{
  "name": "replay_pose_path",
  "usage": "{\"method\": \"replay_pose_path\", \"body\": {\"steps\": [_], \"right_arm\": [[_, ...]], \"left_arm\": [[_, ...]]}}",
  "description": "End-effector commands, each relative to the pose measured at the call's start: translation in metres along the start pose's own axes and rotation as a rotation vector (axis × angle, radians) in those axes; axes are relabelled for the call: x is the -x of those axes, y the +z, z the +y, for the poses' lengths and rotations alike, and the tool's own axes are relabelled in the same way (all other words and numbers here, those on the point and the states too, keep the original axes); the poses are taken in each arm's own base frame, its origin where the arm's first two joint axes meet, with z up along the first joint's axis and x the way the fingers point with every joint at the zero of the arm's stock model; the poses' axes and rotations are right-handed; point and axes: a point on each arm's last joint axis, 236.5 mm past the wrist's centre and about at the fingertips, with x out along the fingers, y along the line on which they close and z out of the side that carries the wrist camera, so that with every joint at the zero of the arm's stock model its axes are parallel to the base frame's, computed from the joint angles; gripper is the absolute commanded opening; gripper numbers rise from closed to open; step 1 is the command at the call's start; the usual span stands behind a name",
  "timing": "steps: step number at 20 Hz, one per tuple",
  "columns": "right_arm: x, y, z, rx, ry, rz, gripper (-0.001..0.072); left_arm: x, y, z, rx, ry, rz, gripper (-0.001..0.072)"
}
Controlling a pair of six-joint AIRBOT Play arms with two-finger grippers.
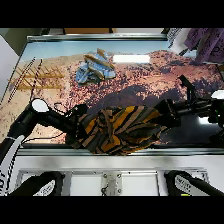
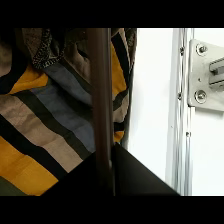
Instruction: Fold the clothes and pants, and hang the long-sleeved shirts on hangers.
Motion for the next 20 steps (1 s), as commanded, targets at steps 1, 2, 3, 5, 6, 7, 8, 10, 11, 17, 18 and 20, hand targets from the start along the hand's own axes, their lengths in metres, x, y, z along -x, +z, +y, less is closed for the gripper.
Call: {"method": "replay_pose_path", "body": {"steps": [1, 2, 3, 5, 6, 7, 8, 10, 11, 17, 18, 20], "right_arm": [[-0.021, 0.009, 0.001, 0.032, 0.066, -0.049, 0.0615], [-0.027, 0.009, -0.001, 0.031, 0.07, -0.046, 0.0615], [-0.033, 0.009, -0.002, 0.03, 0.072, -0.04, 0.0615], [-0.042, 0.01, -0.002, 0.037, 0.076, -0.031, 0.0615], [-0.045, 0.01, -0.002, 0.04, 0.076, -0.029, 0.0615], [-0.048, 0.01, -0.001, 0.043, 0.079, -0.025, 0.0615], [-0.049, 0.01, 0.0, 0.045, 0.083, -0.022, 0.0615], [-0.051, 0.01, 0.001, 0.046, 0.086, -0.02, 0.0614], [-0.051, 0.01, 0.001, 0.046, 0.086, -0.02, 0.0615], [-0.051, 0.011, 0.001, 0.046, 0.086, -0.021, 0.0615], [-0.051, 0.011, 0.001, 0.046, 0.086, -0.021, 0.0615], [-0.051, 0.011, 0.001, 0.046, 0.086, -0.021, 0.0615]], "left_arm": [[0.0, 0.0, 0.0, 0.0, 0.001, 0.0, 0.001], [0.0, 0.0, 0.0, 0.001, 0.0, 0.001, 0.001], [0.0, 0.0, 0.0, 0.001, 0.0, 0.001, 0.001], [0.0, 0.0, 0.0, 0.001, 0.001, 0.0, 0.001], [0.0, 0.0, 0.0, 0.001, 0.0, 0.001, 0.001], [0.0, 0.0, 0.0, 0.0, 0.001, 0.0, 0.001], [0.0, 0.0, 0.0, 0.001, 0.0, 0.001, 0.001], [0.0, 0.0, 0.0, 0.0, 0.001, 0.0, 0.001], [0.0, 0.0, 0.0, 0.001, 0.001, 0.0, 0.001], [0.0, 0.0, 0.0, 0.001, 0.001, 0.001, 0.001], [0.0, 0.0, 0.0, 0.0, 0.001, 0.0, 0.001], [0.0, 0.0, 0.0, 0.0, 0.001, 0.0, 0.001]]}}
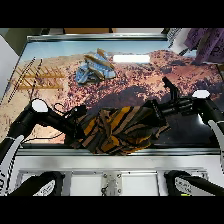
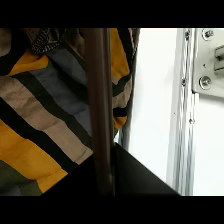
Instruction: Fold the clothes and pants, and hang the long-sleeved shirts on hangers.
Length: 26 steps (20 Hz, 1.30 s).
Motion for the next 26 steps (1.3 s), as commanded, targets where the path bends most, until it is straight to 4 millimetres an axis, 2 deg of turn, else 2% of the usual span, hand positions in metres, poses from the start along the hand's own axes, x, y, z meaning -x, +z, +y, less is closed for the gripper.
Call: {"method": "replay_pose_path", "body": {"steps": [1, 7, 8, 9, 10, 11, 22, 26], "right_arm": [[0.0, 0.0, 0.0, -0.001, 0.002, -0.001, 0.0615], [0.0, 0.0, -0.004, -0.002, -0.014, -0.002, 0.0612], [0.0, 0.0, -0.003, -0.002, -0.014, -0.002, 0.0567], [0.0, 0.0, -0.003, -0.001, -0.013, -0.002, 0.0341], [0.0, 0.0, -0.003, -0.001, -0.014, -0.002, 0.0051], [0.0, 0.0, -0.004, 0.008, -0.014, -0.002, 0.0011], [0.0, 0.0, -0.003, 0.014, -0.014, -0.002, 0.0009], [0.0, 0.0, -0.004, 0.014, -0.015, -0.003, 0.0007]], "left_arm": [[0.0, 0.005, -0.001, 0.0, -0.003, -0.019, 0.001], [0.0, 0.005, -0.001, 0.001, -0.003, -0.019, 0.001], [0.0, 0.005, -0.001, 0.0, -0.002, -0.019, 0.001], [0.0, 0.005, -0.001, 0.0, -0.003, -0.019, 0.001], [0.0, 0.005, -0.001, 0.0, -0.002, -0.019, 0.001], [0.0, 0.005, -0.001, 0.001, -0.002, -0.019, 0.001], [0.0, 0.002, 0.0, 0.0, 0.002, -0.006, 0.0011], [0.0, -0.009, 0.002, 0.106, 0.011, 0.039, 0.0012]]}}
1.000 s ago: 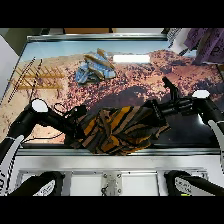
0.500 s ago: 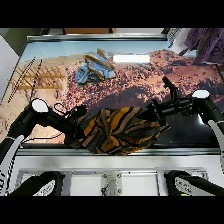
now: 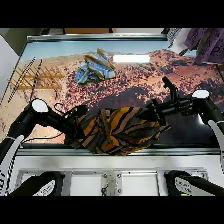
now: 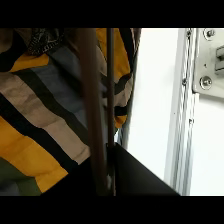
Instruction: Fold the clothes and pants, and hang the long-sleeved shirts on hangers.
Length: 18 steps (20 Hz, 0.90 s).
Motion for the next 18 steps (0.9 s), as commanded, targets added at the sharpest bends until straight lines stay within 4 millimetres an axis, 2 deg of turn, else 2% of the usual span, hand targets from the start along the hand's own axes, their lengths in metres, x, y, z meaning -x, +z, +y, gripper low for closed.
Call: {"method": "replay_pose_path", "body": {"steps": [1, 2, 3, 4, 9, 12, 16, 18], "right_arm": [[0.0, 0.0, 0.0, 0.0, 0.0, -0.001, 0.0007], [0.0, 0.0, 0.0, 0.0, 0.0, -0.001, 0.0006], [0.0, 0.0, 0.0, 0.0, 0.0, -0.001, 0.0006], [0.0, 0.0, 0.0, 0.0, 0.0, -0.001, 0.0006], [0.001, 0.001, 0.001, 0.003, -0.001, -0.004, 0.0004], [0.001, 0.003, 0.001, 0.004, -0.001, -0.011, 0.0004], [0.001, 0.003, 0.001, 0.004, -0.001, -0.008, 0.0004], [0.001, 0.003, 0.001, 0.004, -0.001, -0.008, 0.0004]], "left_arm": [[0.0, -0.007, 0.002, 0.088, 0.008, 0.028, 0.0012], [0.0, -0.007, 0.001, 0.093, 0.007, 0.029, 0.0021], [0.0, -0.006, 0.001, 0.098, 0.006, 0.028, 0.0211], [0.0, -0.006, 0.003, 0.132, 0.016, 0.025, 0.0325], [0.001, -0.005, 0.008, 0.204, 0.037, 0.018, 0.0323], [0.007, -0.004, 0.017, 0.272, 0.08, -0.011, 0.0323], [0.038, -0.002, 0.036, 0.302, 0.224, -0.094, 0.0324], [0.051, -0.002, 0.037, 0.301, 0.27, -0.117, 0.0324]]}}
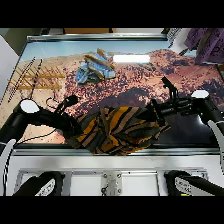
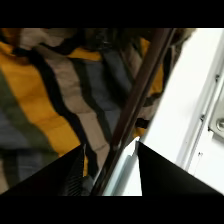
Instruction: Fold the clothes and pants, and hang the long-sleeved shirts on hangers.
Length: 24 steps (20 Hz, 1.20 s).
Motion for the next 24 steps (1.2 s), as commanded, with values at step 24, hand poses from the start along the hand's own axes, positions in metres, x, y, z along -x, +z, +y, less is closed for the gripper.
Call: {"method": "replay_pose_path", "body": {"steps": [24], "right_arm": [[0.036, 0.069, 0.011, 0.142, -0.265, -0.138, 0.0004]], "left_arm": [[-0.006, 0.035, 0.009, 0.873, 0.225, -0.493, 0.0517]]}}
